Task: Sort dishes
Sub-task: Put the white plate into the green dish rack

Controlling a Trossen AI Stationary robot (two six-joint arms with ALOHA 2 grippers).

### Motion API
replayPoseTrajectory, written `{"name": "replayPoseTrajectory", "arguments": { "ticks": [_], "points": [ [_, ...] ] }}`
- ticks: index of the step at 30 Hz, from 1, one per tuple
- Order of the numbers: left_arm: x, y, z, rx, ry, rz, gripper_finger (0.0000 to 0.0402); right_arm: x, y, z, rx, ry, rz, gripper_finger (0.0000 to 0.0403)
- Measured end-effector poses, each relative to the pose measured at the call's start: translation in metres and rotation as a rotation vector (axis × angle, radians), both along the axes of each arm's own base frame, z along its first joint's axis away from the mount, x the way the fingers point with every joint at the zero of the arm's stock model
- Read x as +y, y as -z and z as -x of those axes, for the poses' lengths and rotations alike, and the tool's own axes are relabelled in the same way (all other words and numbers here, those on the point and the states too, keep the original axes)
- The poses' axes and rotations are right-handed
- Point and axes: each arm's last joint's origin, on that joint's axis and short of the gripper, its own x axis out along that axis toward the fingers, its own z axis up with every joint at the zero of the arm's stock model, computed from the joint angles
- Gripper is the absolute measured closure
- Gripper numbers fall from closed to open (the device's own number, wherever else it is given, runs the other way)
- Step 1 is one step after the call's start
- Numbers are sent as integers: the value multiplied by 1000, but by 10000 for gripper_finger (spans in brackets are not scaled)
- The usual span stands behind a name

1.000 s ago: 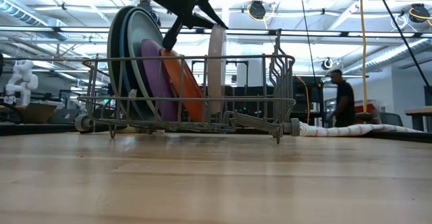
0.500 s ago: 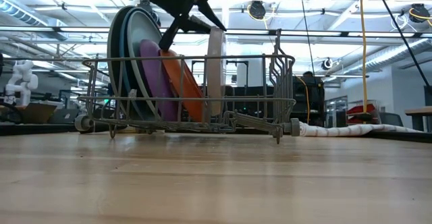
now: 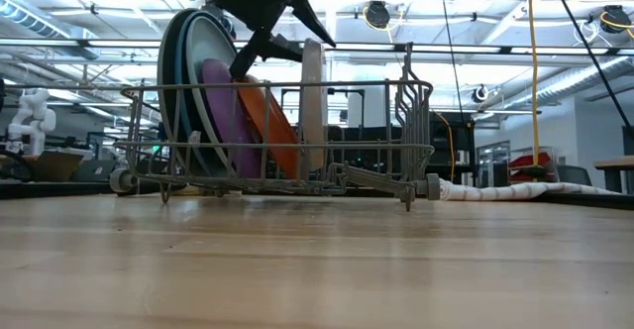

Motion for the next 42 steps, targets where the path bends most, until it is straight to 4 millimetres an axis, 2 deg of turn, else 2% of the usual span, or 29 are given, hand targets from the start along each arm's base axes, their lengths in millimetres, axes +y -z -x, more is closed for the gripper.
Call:
{"name": "replayPoseTrajectory", "arguments": {
  "ticks": [5,15,23,30,35,42],
  "points": [
    [-1,-1,-1,-5,40,-20,228,0,0,0,0,-1,1,209],
    [-2,-3,-3,-34,78,-19,135,0,0,0,0,-1,1,209],
    [-2,-4,-3,-38,84,-5,127,0,0,0,-1,6,3,209],
    [-2,-8,-1,-54,95,1,127,-15,5,-11,1,79,64,215],
    [-2,-17,4,-79,106,-25,127,-32,10,-31,-30,66,68,264],
    [-4,-22,7,-87,121,-47,127,-69,28,-56,18,24,-40,386]
  ]
}}
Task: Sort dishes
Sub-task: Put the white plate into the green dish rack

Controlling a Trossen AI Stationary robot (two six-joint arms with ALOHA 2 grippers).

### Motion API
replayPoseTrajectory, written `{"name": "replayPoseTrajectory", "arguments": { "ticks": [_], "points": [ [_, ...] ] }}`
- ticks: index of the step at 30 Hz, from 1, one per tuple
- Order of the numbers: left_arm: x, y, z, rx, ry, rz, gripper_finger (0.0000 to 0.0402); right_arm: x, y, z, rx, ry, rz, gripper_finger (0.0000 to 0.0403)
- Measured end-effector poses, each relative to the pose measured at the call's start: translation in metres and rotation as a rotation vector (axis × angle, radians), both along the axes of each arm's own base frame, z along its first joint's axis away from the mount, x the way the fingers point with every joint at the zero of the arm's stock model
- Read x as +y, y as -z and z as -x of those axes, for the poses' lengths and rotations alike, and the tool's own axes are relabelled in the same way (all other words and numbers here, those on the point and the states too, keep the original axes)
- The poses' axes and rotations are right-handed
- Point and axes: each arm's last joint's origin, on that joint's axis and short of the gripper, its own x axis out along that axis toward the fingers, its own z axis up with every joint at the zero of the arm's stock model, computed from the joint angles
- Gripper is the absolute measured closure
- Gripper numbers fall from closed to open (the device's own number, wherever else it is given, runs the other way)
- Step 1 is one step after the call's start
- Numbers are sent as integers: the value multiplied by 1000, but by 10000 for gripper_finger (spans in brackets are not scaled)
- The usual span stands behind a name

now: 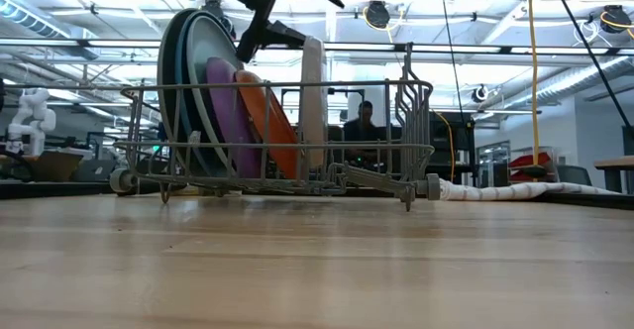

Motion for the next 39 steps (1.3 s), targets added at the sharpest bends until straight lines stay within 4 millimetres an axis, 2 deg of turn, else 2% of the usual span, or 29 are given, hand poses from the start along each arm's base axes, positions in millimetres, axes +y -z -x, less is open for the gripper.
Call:
{"name": "replayPoseTrajectory", "arguments": {
  "ticks": [7,15,23,27,33,39],
  "points": [
    [-2,-3,1,-8,15,-29,127,-25,16,-15,9,-27,-37,401],
    [-3,-3,2,1,29,-49,127,-73,39,-33,-35,-20,-151,402],
    [-6,-3,2,13,40,-56,127,-121,72,-40,-54,2,-257,403],
    [-6,-2,3,24,36,-60,127,-127,87,-45,-82,-45,-314,403],
    [-6,-2,3,24,36,-60,127,-125,94,-52,-137,-148,-342,403],
    [-6,-2,3,24,34,-60,127,-131,107,-48,-88,-114,-351,403]
  ]
}}
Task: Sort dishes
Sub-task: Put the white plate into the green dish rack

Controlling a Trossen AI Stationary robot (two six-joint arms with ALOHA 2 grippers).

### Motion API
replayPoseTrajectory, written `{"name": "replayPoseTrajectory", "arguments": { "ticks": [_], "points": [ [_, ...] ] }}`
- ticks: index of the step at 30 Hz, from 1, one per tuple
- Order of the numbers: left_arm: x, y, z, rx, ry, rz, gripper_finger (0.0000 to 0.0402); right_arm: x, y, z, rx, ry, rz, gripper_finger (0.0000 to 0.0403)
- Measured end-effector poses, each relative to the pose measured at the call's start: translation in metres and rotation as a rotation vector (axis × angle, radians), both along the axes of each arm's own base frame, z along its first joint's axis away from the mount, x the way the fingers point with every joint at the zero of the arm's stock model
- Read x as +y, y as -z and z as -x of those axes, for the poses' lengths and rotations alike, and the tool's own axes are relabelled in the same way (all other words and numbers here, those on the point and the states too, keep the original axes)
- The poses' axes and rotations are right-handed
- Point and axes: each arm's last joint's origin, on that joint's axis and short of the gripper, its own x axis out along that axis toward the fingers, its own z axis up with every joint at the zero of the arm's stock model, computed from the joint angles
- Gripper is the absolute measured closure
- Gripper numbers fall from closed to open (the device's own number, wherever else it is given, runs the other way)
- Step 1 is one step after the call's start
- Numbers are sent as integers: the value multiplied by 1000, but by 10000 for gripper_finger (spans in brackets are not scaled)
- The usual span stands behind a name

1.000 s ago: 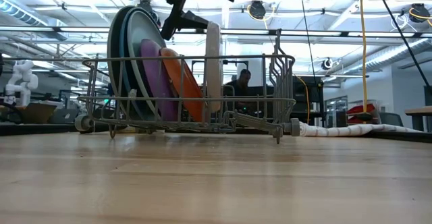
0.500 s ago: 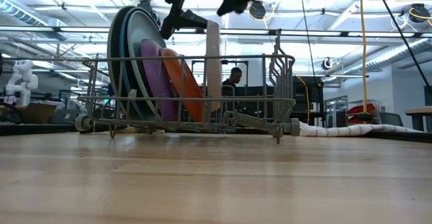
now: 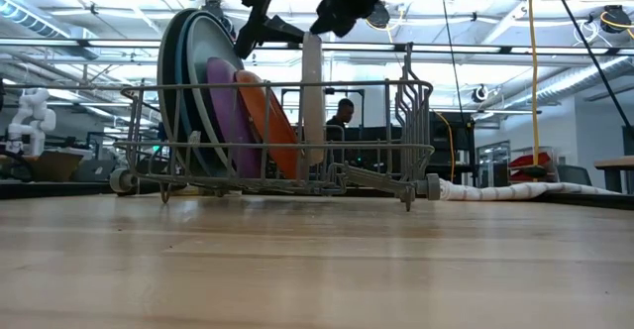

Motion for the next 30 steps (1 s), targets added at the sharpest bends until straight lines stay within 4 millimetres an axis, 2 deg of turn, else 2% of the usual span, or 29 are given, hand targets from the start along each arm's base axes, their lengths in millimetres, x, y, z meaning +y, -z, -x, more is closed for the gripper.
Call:
{"name": "replayPoseTrajectory", "arguments": {
  "ticks": [8,22,30],
  "points": [
    [0,2,0,11,-5,2,127,-4,12,2,37,38,21,403],
    [0,1,0,4,7,24,127,-13,14,5,55,66,16,403],
    [-2,3,1,23,45,46,130,-10,9,9,41,43,-6,403]
  ]
}}
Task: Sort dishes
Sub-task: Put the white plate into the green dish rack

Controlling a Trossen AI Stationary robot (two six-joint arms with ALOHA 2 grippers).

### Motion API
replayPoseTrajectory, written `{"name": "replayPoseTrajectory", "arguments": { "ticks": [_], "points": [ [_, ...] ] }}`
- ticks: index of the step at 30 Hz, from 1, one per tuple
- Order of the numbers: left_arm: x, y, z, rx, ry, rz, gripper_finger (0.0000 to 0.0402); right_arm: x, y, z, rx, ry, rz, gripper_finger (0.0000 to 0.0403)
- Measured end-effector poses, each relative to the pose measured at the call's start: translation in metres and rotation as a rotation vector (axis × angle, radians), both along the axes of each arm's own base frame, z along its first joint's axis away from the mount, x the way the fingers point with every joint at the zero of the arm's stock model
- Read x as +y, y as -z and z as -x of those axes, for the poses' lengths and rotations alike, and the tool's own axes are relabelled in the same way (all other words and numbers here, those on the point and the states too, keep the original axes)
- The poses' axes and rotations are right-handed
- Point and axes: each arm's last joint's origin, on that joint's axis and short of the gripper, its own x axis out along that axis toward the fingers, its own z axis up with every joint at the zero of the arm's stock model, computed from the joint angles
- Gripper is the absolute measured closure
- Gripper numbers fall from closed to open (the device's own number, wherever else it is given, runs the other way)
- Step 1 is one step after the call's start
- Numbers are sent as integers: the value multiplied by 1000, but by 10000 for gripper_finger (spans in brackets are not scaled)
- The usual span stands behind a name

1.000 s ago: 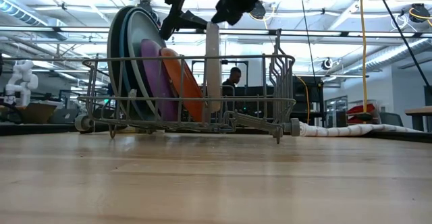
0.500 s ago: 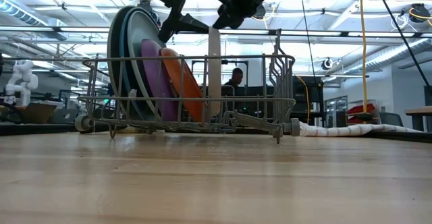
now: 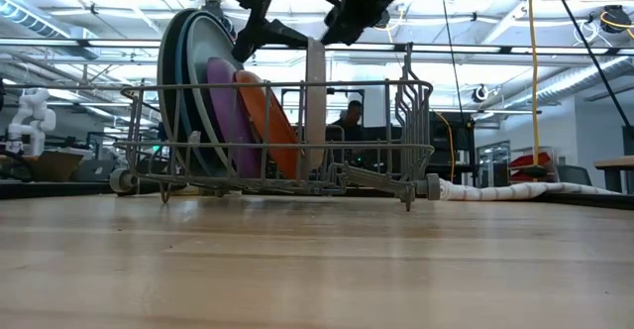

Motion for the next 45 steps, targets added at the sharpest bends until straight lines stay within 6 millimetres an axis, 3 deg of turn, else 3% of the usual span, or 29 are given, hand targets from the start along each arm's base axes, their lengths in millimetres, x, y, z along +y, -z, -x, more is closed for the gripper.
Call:
{"name": "replayPoseTrajectory", "arguments": {
  "ticks": [6,13,21,31,45],
  "points": [
    [-1,2,1,22,27,6,171,13,-30,23,-50,-5,18,403],
    [-1,5,2,58,29,-10,270,30,-64,51,-147,-3,37,403],
    [-1,8,4,107,48,-58,388,49,-75,58,-178,-29,1,403],
    [-1,8,4,114,86,-73,398,63,-74,56,-166,-42,25,403],
    [1,-1,3,87,242,-34,401,63,-74,56,-161,-46,27,403]
  ]
}}
